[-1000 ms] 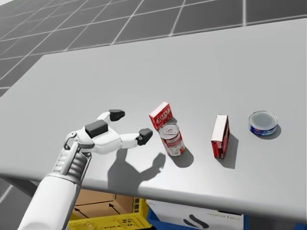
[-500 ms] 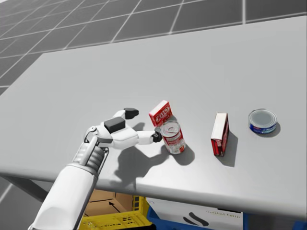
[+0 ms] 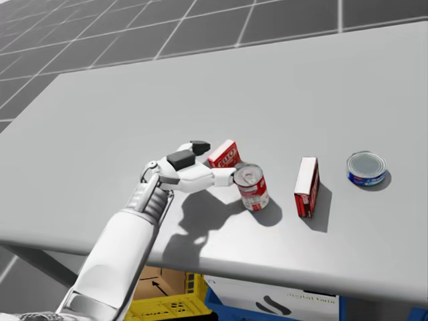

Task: Grasp the gelatin box and hold it up.

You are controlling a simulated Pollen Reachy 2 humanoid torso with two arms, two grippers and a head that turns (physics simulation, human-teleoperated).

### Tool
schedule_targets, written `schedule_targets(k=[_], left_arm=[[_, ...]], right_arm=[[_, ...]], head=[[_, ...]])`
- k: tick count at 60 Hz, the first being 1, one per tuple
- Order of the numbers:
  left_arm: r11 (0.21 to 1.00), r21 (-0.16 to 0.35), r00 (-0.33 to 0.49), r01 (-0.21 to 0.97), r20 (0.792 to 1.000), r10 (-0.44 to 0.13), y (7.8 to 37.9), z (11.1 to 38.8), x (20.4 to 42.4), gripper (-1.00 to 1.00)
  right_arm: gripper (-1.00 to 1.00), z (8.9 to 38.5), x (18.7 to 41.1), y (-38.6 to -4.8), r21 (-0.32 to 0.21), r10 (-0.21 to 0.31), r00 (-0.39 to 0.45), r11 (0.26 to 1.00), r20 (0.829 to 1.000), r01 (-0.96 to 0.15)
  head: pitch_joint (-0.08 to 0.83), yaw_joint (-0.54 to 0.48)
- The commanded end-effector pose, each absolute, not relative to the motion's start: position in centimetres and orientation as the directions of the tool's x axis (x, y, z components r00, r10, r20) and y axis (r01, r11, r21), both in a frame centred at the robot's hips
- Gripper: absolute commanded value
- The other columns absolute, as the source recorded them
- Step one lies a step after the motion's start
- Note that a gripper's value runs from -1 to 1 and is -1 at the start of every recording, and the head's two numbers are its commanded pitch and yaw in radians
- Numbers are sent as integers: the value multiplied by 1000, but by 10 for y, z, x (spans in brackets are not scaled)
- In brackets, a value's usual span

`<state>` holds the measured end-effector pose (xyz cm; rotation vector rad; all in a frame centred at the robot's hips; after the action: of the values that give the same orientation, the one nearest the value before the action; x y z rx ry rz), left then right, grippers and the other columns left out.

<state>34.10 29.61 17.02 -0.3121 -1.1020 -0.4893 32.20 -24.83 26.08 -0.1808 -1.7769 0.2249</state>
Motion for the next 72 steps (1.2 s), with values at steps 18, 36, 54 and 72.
schedule_targets(k=[18,36,54,72], left_arm=[[860,13,383,511,892,-240,287,160,349,963],[854,38,366,519,893,-262,286,159,347,1000],[859,43,358,509,898,-257,287,161,347,1000],[837,61,302,544,916,-263,294,205,334,1000]], right_arm=[[-1000,264,321,-251,-242,237,-221,970,946,5],[-1000,266,320,-252,-233,229,-221,972,948,7],[-1000,265,320,-255,-222,220,-213,975,952,11],[-1000,266,321,-258,-216,212,-209,976,955,4]], head=[[656,385],[563,387],[296,339],[278,354]])
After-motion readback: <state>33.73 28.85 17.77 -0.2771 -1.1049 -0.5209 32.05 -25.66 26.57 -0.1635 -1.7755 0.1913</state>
